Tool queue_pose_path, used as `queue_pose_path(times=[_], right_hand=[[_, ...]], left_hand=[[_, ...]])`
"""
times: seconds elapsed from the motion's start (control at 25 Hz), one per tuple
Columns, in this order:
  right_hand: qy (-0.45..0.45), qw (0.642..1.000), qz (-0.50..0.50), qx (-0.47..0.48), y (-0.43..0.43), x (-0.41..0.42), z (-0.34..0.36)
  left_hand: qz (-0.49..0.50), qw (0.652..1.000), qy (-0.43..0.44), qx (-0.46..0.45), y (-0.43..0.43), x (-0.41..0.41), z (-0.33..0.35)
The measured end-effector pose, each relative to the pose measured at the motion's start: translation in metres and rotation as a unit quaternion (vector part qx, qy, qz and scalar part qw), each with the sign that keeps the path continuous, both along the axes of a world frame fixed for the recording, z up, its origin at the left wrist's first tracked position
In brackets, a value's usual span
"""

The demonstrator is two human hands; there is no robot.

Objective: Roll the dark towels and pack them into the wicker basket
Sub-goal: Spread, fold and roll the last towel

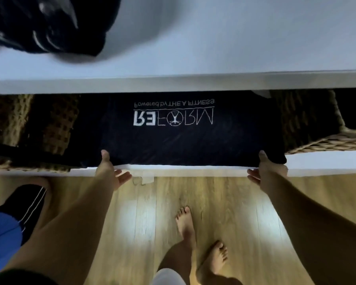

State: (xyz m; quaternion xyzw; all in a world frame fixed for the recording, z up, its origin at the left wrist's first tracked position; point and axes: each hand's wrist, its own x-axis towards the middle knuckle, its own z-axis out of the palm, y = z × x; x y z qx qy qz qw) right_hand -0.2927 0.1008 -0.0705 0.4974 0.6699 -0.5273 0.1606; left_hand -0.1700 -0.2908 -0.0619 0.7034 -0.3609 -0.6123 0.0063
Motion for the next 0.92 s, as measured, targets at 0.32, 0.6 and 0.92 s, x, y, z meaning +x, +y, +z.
queue_pose_path(times=[0.32, 0.6, 0.92], right_hand=[[0.029, 0.95, -0.187, -0.248, 0.026, 0.073, -0.008], [0.011, 0.952, -0.238, -0.19, 0.077, 0.105, -0.021], [0.064, 0.949, -0.225, -0.213, 0.13, 0.131, 0.062]], left_hand=[[0.033, 0.993, 0.106, -0.042, -0.018, 0.059, -0.001], [0.067, 0.988, 0.141, 0.005, -0.002, 0.058, -0.002], [0.056, 0.965, 0.253, 0.051, 0.035, 0.098, 0.065]])
